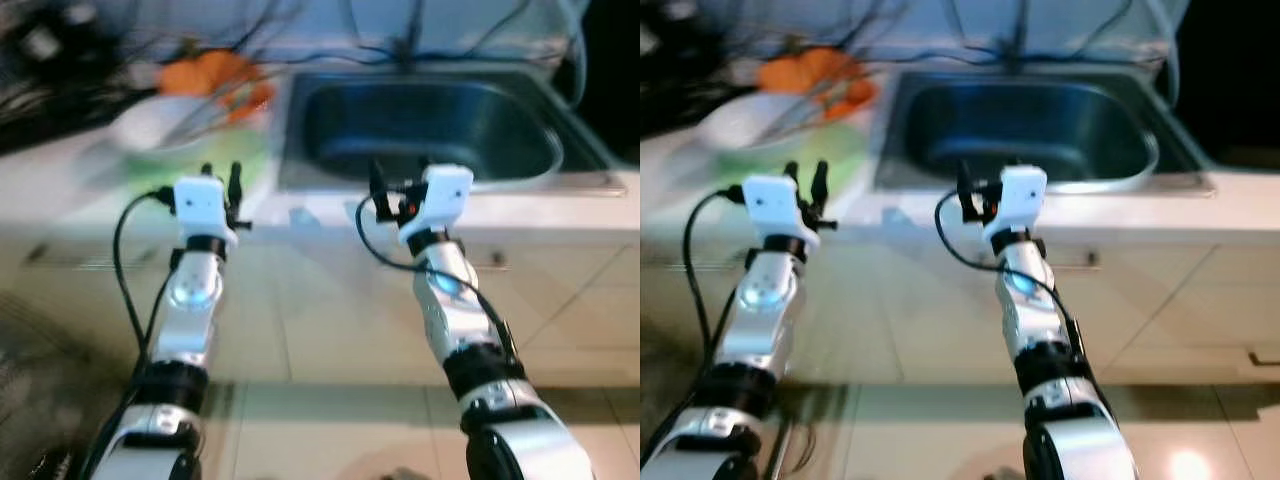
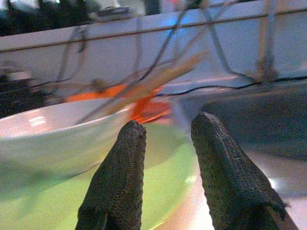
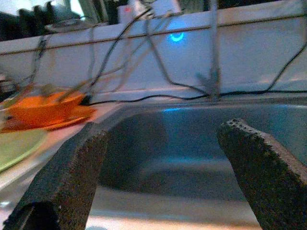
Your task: Kitchen organization
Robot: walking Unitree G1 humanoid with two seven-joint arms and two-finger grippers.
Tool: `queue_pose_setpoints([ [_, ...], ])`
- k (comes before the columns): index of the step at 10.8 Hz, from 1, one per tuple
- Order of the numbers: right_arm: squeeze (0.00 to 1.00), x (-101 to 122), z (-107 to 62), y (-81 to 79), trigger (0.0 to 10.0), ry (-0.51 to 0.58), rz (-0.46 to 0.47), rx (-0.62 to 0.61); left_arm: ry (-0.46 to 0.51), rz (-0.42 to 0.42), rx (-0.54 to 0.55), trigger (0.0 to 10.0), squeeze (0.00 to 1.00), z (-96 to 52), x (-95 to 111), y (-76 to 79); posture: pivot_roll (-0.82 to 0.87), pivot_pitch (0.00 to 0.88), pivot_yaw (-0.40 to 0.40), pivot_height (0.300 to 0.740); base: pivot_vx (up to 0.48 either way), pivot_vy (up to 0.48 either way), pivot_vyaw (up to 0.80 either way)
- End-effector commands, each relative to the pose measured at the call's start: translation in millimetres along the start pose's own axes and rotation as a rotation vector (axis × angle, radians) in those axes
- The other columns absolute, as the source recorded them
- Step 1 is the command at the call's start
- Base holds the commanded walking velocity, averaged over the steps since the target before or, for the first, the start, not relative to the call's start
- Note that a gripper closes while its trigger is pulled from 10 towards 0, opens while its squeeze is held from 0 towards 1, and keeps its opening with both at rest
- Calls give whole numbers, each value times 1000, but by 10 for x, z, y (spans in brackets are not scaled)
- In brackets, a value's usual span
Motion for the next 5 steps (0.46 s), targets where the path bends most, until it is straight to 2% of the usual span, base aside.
queue_pose_setpoints([
  [1,0,37,-1,84,10000,18,-6,-25,14,4,-29,10000,0,19,39,79,60,19,28,740,458,0,0],
  [3,0,28,-4,77,10000,14,-5,-22,17,6,-33,10000,0,14,42,83,63,15,26,740,458,0,0],
  [5,0,16,-10,77,10000,10,-3,-22,29,17,-44,10000,0,1,53,102,63,17,25,740,0,0,0],
])
Point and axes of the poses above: a point about 5 cm out from each wrist's last joint towards the gripper, its own z axis pointing out of the wrist towards the gripper, its own x axis along the axis of the wrist's last joint, y = z × x, the point moved 4 cm from there along z, pointing out of the wrist towards the gripper, and after that the axes turned 8 degrees about -z, right-handed, at the moved point
